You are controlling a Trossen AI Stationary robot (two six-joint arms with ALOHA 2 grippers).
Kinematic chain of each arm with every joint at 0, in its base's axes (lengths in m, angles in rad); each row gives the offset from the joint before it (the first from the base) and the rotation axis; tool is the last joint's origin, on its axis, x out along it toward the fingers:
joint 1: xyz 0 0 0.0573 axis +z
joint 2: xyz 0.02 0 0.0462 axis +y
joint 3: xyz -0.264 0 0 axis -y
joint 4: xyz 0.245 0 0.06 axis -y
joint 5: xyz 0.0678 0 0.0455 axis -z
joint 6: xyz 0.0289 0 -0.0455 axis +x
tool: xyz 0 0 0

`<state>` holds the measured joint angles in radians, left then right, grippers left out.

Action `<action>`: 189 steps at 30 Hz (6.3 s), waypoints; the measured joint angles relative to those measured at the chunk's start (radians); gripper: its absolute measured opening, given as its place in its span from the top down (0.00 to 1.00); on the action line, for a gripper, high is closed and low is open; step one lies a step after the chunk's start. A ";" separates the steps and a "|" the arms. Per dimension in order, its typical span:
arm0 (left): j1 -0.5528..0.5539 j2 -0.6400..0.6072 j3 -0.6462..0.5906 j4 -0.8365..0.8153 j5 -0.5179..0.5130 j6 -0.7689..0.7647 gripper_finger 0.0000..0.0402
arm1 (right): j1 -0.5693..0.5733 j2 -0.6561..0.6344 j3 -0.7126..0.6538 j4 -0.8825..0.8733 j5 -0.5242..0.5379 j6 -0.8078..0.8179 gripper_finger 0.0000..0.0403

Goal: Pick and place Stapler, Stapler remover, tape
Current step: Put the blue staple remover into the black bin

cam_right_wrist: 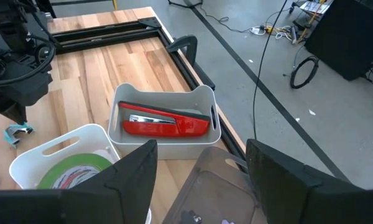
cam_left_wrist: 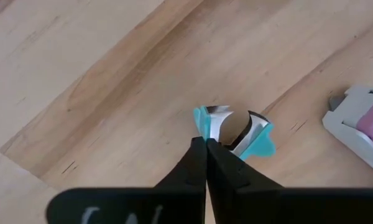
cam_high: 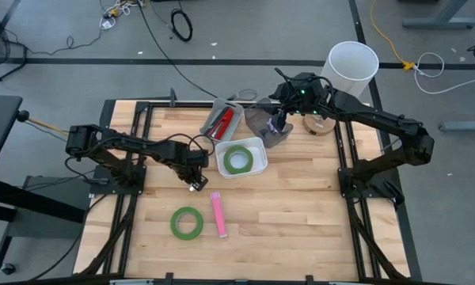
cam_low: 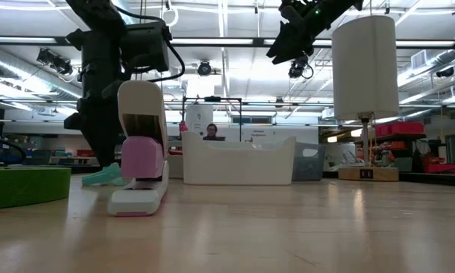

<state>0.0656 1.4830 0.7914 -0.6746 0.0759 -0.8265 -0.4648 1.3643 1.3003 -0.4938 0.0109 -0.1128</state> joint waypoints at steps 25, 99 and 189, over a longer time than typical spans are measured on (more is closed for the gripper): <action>0.154 -0.152 0.099 -0.072 0.054 0.104 1.00 | 0.000 0.000 0.000 0.000 0.000 -0.001 0.39; 0.442 -0.175 0.386 0.322 0.237 0.457 1.00 | -0.003 -0.222 0.000 -0.016 0.087 -0.076 0.39; 0.323 0.133 0.385 0.355 0.275 0.610 1.00 | -0.003 -0.221 0.000 -0.020 0.087 -0.041 0.39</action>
<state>0.3886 1.6163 1.1767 -0.3195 0.3513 -0.2165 -0.4679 1.1435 1.3003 -0.5137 0.0978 -0.1535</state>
